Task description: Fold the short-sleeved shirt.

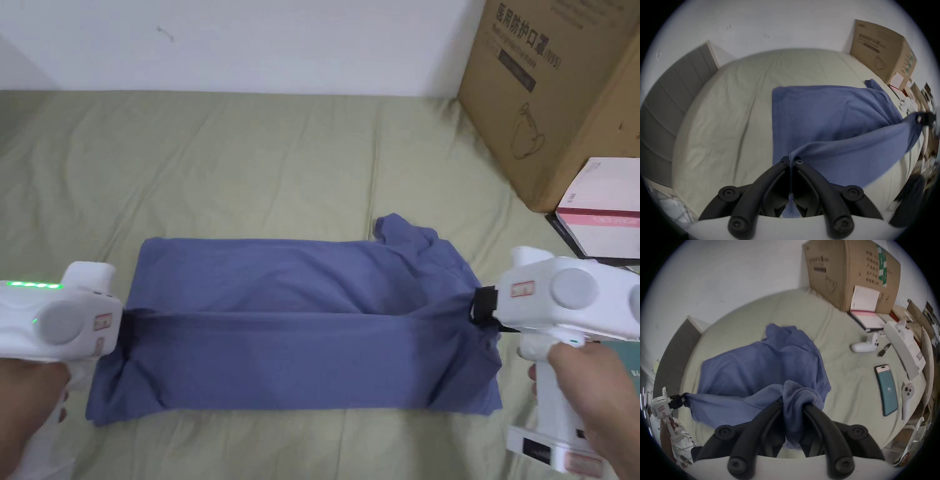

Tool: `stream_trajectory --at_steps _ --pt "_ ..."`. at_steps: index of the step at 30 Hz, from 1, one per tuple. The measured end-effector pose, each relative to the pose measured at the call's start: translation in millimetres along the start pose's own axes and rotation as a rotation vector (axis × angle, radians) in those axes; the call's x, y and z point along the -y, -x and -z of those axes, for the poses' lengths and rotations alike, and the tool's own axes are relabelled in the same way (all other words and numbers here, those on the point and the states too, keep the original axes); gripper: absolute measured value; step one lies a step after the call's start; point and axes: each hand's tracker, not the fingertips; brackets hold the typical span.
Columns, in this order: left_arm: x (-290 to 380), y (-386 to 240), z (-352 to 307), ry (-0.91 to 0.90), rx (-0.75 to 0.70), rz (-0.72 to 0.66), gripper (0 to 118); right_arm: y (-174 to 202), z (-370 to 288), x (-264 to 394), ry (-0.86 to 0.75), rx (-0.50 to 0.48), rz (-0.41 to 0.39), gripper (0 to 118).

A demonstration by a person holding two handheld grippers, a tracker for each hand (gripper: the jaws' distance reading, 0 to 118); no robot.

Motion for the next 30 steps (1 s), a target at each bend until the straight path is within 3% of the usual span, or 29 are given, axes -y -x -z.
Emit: stream_trajectory --at_steps 4,5,6,7,8,9,10,11,14,16,18,19,20,21,22,23,24,25,27,30 --pt "5 -3 44 0.084 0.001 -0.049 1 -19 53 -4 0.085 0.031 0.095 12" --pt "10 -6 42 0.067 -0.002 -0.04 1 -23 53 -2 0.089 0.012 0.115 18" --pt "14 -7 39 0.055 -0.006 -0.036 8 -25 47 5 0.068 -0.005 0.136 52" --pt "20 -8 27 0.002 0.002 -0.028 30 -28 41 8 0.061 -0.02 0.128 89" --pt "27 -8 12 -0.042 0.003 -0.009 66 -30 30 12 0.052 -0.044 0.114 110" --pt "35 -11 -5 -0.075 -0.007 0.032 94 -29 12 19 -0.004 -0.051 0.088 113" --pt "47 -17 -27 -0.138 -0.057 0.066 99 -21 -16 32 -0.09 -0.048 0.051 113" --pt "62 -26 -55 -0.237 -0.103 0.087 99 -15 -41 48 -0.174 -0.05 0.006 113" --pt "109 -40 -130 -0.524 -0.007 0.081 100 5 -106 106 -0.399 -0.188 -0.068 113" --pt "141 -48 -163 -0.668 -0.004 0.058 100 17 -138 153 -0.588 -0.163 -0.104 113" --pt "176 -59 -195 -0.752 -0.008 0.027 97 33 -157 196 -0.695 -0.121 -0.163 111" --pt "187 -63 -204 -0.778 -0.008 0.021 92 36 -162 211 -0.727 -0.113 -0.152 107" --pt "193 -65 -204 -0.736 -0.01 0.029 76 38 -167 225 -0.741 -0.13 -0.13 93" --pt "197 -68 -205 -0.703 -0.03 0.036 37 39 -170 233 -0.732 -0.156 -0.119 50" --pt "203 -70 -204 -0.688 -0.061 0.059 37 41 -169 235 -0.722 -0.152 -0.119 50" --pt "208 -71 -201 -0.669 -0.085 0.084 27 44 -170 240 -0.728 -0.137 -0.123 36" --pt "207 -72 -197 -0.65 -0.105 0.097 9 47 -170 243 -0.742 -0.069 -0.146 10" --pt "208 -68 -192 -0.621 -0.077 0.106 3 46 -172 247 -0.76 -0.047 -0.161 4" --pt "205 -58 -176 -0.523 -0.053 0.066 3 42 -170 242 -0.699 -0.12 -0.154 4" --pt "199 -37 -138 -0.39 -0.082 0.048 3 37 -174 246 -0.704 -0.111 -0.156 4"
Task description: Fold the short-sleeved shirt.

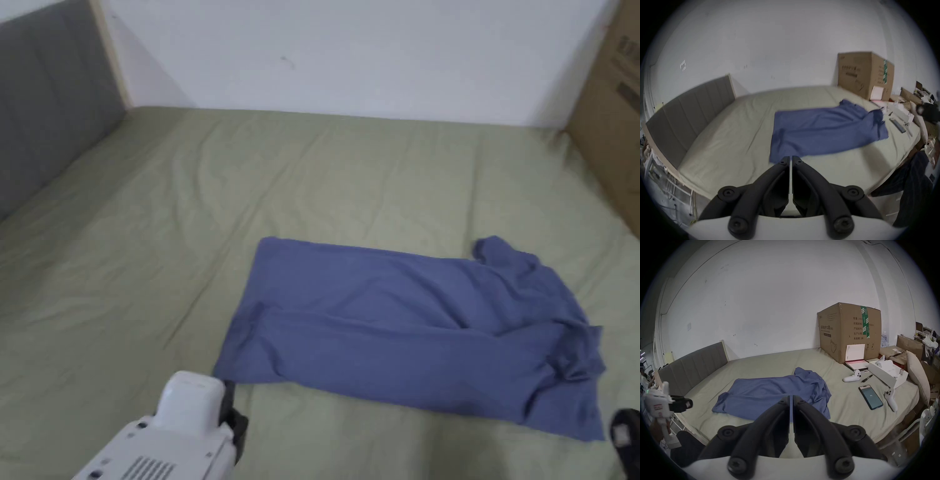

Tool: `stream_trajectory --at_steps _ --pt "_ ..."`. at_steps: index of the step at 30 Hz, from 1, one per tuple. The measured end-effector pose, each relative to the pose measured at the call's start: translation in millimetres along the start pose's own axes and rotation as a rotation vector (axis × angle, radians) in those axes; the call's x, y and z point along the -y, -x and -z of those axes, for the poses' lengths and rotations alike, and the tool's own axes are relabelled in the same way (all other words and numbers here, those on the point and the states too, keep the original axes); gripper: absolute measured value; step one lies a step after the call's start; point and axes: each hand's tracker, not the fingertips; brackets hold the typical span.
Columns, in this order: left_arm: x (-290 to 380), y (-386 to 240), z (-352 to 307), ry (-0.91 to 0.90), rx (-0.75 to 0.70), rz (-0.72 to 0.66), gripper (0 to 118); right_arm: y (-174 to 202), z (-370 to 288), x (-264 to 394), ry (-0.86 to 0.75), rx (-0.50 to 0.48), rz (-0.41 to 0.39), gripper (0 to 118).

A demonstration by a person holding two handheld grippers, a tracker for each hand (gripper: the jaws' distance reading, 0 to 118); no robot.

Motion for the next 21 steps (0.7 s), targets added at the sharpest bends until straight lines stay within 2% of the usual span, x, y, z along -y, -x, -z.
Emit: stream_trajectory --at_steps 4,5,6,7,8,9,10,13,14,15,17,18,19,20,21 --pt "3 26 66 0.151 -0.021 -0.046 4 -8 4 7 0.052 -0.003 0.028 4" --pt "2 31 84 0.18 -0.032 -0.03 12 -10 6 9 0.065 0.007 0.03 4" --pt "-1 29 91 0.197 -0.045 -0.014 45 -11 8 11 0.078 0.013 0.029 4" --pt "-2 32 106 0.191 -0.056 -0.016 83 -14 10 12 0.096 0.014 0.035 4" --pt "-2 36 123 0.209 -0.058 -0.018 107 -16 13 14 0.113 0.022 0.039 4" --pt "-2 38 135 0.205 -0.06 -0.021 113 -19 15 15 0.125 0.032 0.039 4" --pt "-5 36 143 0.201 -0.059 -0.021 109 -22 19 17 0.14 0.041 0.041 4" --pt "-2 33 181 0.292 -0.098 0.044 107 -33 35 22 0.217 0.091 0.038 4" --pt "-1 32 188 0.301 -0.093 0.065 101 -36 43 24 0.233 0.108 0.027 4" --pt "0 31 192 0.312 -0.065 0.058 91 -40 53 26 0.253 0.126 0.009 4" --pt "-4 30 188 0.297 -0.015 0.016 57 -48 76 31 0.299 0.151 -0.034 4" --pt "-7 30 185 0.282 -0.026 0.019 25 -52 90 33 0.316 0.161 -0.049 8" --pt "-11 26 181 0.266 -0.034 0.038 9 -56 106 35 0.342 0.178 -0.063 20" --pt "-15 21 179 0.247 -0.04 0.076 9 -61 123 37 0.369 0.185 -0.068 46" --pt "-18 17 176 0.242 -0.042 0.102 7 -65 138 39 0.395 0.175 -0.071 80"
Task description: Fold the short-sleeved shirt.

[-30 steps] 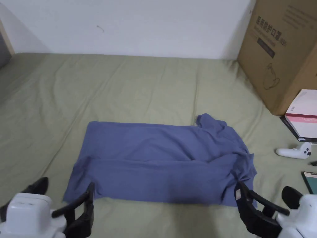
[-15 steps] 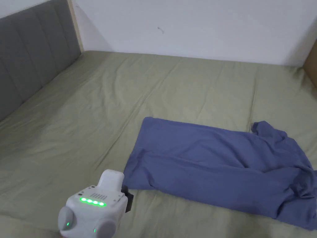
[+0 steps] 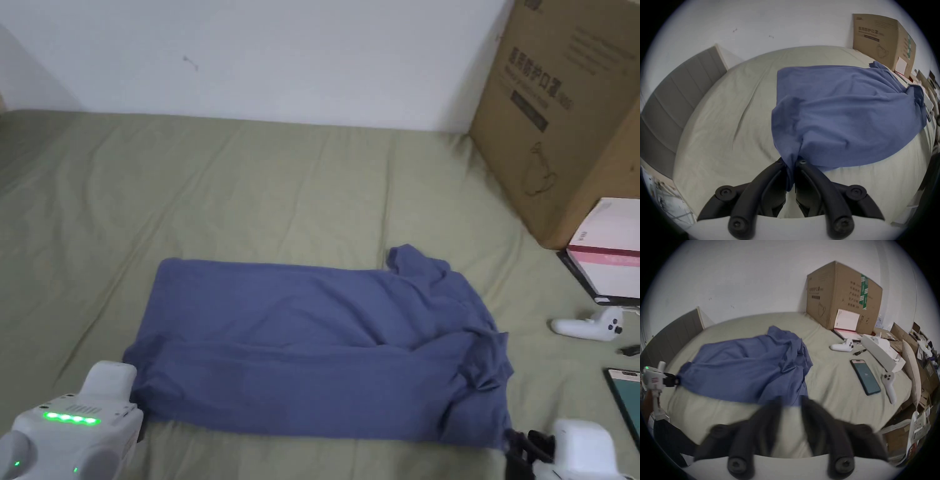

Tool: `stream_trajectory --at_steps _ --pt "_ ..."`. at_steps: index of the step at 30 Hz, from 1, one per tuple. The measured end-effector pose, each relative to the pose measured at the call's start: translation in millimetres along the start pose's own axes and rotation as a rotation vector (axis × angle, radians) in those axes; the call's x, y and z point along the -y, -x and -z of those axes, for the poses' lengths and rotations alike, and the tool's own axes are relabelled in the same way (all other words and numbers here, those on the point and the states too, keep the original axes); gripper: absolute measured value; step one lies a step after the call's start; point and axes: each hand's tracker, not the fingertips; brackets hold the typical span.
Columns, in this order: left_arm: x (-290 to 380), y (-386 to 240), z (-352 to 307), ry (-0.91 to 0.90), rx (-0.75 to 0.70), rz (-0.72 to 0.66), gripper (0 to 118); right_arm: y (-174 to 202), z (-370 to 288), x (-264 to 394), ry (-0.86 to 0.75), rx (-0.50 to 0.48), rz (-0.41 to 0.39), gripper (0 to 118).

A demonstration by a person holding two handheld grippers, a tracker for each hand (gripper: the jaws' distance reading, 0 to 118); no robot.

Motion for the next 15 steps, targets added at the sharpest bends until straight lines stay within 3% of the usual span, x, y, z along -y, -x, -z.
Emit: stream_trajectory --at_steps 1,4,7,8,9,10,11,12,15 --pt "-4 -3 -9 -0.007 0.0 0.004 7 -3 18 -5 0.015 -0.011 0.012 80" --pt "-12 -3 -18 -0.019 0.037 -0.033 7 -8 68 -9 0.121 -0.04 0.033 117" --pt "-20 -3 -28 -0.018 0.053 -0.053 6 -9 95 -11 0.165 -0.022 0.024 112" --pt "-20 -4 -27 -0.01 0.054 -0.054 6 -12 101 -12 0.211 -0.055 0.058 98" --pt "-23 -3 -30 -0.005 0.052 -0.053 6 -14 104 -15 0.242 -0.049 0.076 56" --pt "-23 -2 -29 0.003 0.059 -0.057 5 -15 100 -19 0.221 -0.057 0.083 38" --pt "-23 -2 -29 0.009 0.064 -0.06 5 -16 92 -23 0.209 -0.099 0.115 31" --pt "-24 -2 -31 0.01 0.066 -0.059 5 -17 87 -28 0.212 -0.131 0.124 14" --pt "-32 4 -48 0.0 0.095 -0.07 4 -16 61 -51 0.196 -0.141 0.091 13"
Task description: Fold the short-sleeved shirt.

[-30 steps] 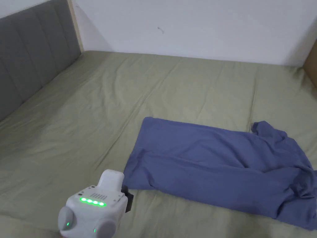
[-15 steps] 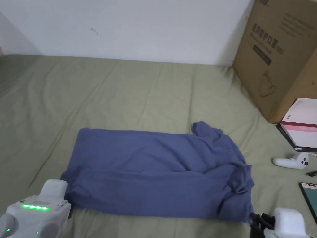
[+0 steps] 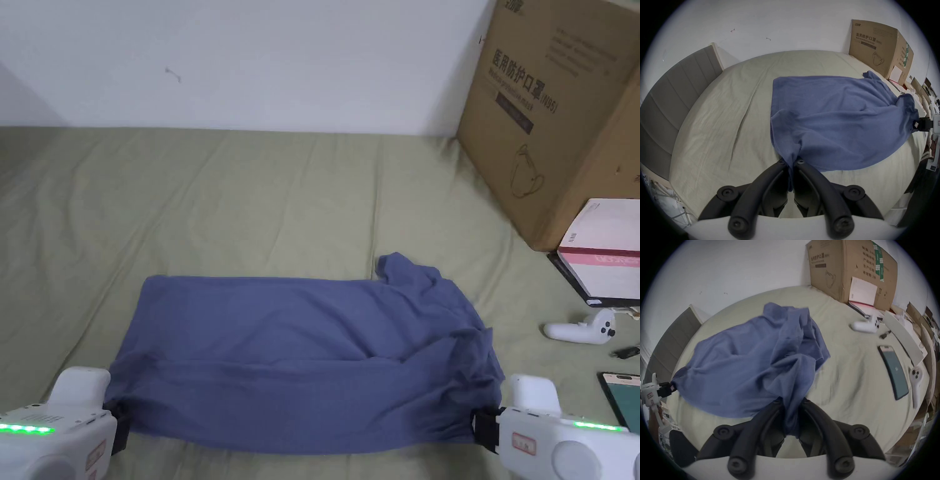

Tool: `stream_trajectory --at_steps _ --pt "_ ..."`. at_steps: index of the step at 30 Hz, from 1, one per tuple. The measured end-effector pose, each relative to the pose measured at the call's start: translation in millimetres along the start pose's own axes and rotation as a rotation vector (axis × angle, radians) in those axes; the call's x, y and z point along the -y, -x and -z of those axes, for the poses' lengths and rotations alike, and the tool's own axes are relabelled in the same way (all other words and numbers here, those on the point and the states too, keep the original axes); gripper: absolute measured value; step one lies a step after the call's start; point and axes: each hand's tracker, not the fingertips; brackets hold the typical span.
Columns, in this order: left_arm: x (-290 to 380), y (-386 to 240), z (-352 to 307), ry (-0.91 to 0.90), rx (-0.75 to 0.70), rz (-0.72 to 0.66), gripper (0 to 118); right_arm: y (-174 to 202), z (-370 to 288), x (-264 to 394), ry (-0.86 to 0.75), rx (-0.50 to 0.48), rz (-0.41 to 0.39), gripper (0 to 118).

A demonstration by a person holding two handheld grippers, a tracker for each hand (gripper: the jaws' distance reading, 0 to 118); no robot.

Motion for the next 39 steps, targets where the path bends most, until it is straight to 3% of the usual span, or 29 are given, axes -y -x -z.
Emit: stream_trajectory --at_steps 8,10,12,15,18,22,23,24,25,26,27,30,33,35,36,38,39 --pt "-10 14 -88 -0.053 0.113 0.002 4 8 -95 -11 -0.04 -0.064 -0.046 13" --pt "-3 20 -103 -0.027 0.156 -0.016 4 3 -106 -2 0.001 -0.077 -0.023 13" --pt "11 22 -109 0.002 0.163 -0.025 4 -4 -108 15 0.068 -0.096 0.022 13" --pt "42 25 -90 0.076 0.131 -0.027 4 -9 -90 49 0.127 -0.048 0.02 13" --pt "69 22 -71 0.101 0.149 -0.09 4 -15 -66 76 0.191 -0.092 0.127 13" --pt "82 19 -70 0.1 0.111 -0.137 6 -14 -59 86 0.167 -0.032 0.127 16" --pt "81 20 -78 0.09 0.112 -0.148 16 -15 -62 83 0.173 -0.025 0.145 28" --pt "79 21 -85 0.078 0.103 -0.157 47 -14 -68 81 0.18 -0.027 0.157 67" --pt "77 20 -98 0.051 0.093 -0.158 77 -13 -78 77 0.175 -0.046 0.165 95" --pt "76 23 -107 -0.003 0.079 -0.158 98 -8 -90 74 0.129 -0.061 0.156 107" --pt "73 21 -118 -0.065 0.075 -0.154 105 -3 -102 69 0.077 -0.061 0.131 108" --pt "61 13 -148 -0.291 0.123 -0.124 104 22 -138 51 -0.157 -0.064 0.033 108" --pt "42 -1 -159 -0.48 0.097 -0.072 104 50 -160 45 -0.488 -0.045 -0.067 108" --pt "33 -19 -162 -0.56 0.049 -0.028 98 67 -166 42 -0.591 -0.049 -0.111 103" --pt "28 -25 -159 -0.546 0.03 -0.012 76 72 -164 40 -0.622 -0.097 -0.105 89" --pt "17 -39 -151 -0.505 -0.009 0.002 9 85 -162 37 -0.623 -0.097 -0.108 36" --pt "13 -42 -144 -0.487 -0.002 0.002 3 90 -159 36 -0.629 -0.071 -0.121 11"
